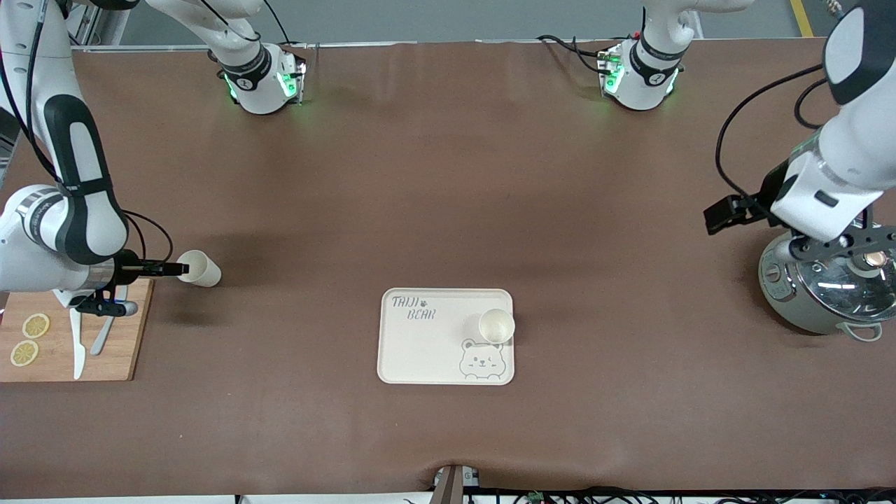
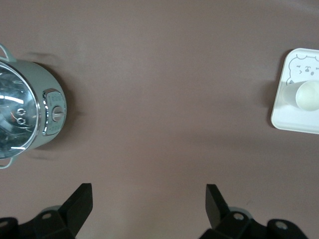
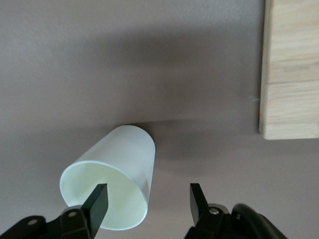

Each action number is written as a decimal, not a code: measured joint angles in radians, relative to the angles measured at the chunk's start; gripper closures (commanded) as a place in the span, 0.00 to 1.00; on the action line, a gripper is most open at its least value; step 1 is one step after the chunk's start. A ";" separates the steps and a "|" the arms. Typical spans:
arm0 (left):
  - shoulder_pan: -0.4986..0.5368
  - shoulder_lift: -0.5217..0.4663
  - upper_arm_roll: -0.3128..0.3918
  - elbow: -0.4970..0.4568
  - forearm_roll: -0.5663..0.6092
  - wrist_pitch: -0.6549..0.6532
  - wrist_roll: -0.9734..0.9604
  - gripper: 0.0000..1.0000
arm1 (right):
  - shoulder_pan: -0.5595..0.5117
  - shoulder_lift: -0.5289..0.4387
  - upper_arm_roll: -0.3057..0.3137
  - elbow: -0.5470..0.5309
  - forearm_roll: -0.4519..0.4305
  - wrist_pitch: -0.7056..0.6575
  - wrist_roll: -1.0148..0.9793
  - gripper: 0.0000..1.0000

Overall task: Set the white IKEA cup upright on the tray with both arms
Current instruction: 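Withdraw the left gripper while the right gripper reaches the other cup, then grasp the second white cup with the right gripper and carry it to the tray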

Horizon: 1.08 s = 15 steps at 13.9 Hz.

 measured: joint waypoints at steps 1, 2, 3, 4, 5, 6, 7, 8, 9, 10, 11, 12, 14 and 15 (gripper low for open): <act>0.010 -0.030 0.000 -0.023 0.000 0.000 0.031 0.00 | 0.001 0.000 0.001 -0.008 0.000 0.003 0.000 0.59; 0.019 -0.059 0.000 -0.048 0.000 0.002 0.053 0.00 | 0.001 0.000 0.001 -0.012 0.000 0.004 0.000 0.80; 0.027 -0.090 0.000 -0.077 0.000 0.009 0.066 0.00 | 0.001 0.000 0.002 -0.014 0.000 0.004 0.000 1.00; 0.031 -0.123 0.000 -0.116 0.000 0.030 0.073 0.00 | 0.001 0.000 0.002 -0.015 0.000 0.004 0.000 1.00; 0.034 -0.157 0.000 -0.159 0.000 0.054 0.082 0.00 | 0.001 0.000 0.002 -0.016 0.000 0.002 0.000 1.00; 0.037 -0.189 0.000 -0.200 0.000 0.074 0.088 0.00 | 0.001 -0.001 0.002 -0.015 0.001 -0.001 0.000 1.00; 0.040 -0.217 0.000 -0.236 0.000 0.085 0.091 0.00 | 0.002 -0.002 0.003 -0.009 0.003 -0.010 0.000 1.00; 0.043 -0.242 0.000 -0.265 0.000 0.093 0.092 0.00 | 0.003 -0.003 0.004 0.006 0.005 -0.032 0.003 1.00; 0.044 -0.260 0.000 -0.283 0.000 0.098 0.092 0.00 | 0.006 -0.005 0.005 0.031 0.009 -0.068 0.016 1.00; 0.046 -0.273 0.000 -0.290 0.000 0.100 0.096 0.00 | 0.013 -0.008 0.007 0.062 0.013 -0.111 0.046 1.00; 0.048 -0.280 0.000 -0.288 0.000 0.102 0.109 0.00 | 0.027 -0.011 0.008 0.096 0.014 -0.151 0.085 1.00; 0.053 -0.283 0.001 -0.284 0.000 0.104 0.121 0.00 | 0.046 -0.014 0.009 0.129 0.015 -0.183 0.126 1.00; 0.081 -0.284 0.002 -0.278 0.000 0.108 0.129 0.00 | 0.094 -0.017 0.012 0.176 0.017 -0.218 0.198 1.00; 0.095 -0.284 0.003 -0.276 0.000 0.111 0.134 0.00 | 0.120 -0.017 0.014 0.188 0.028 -0.223 0.234 1.00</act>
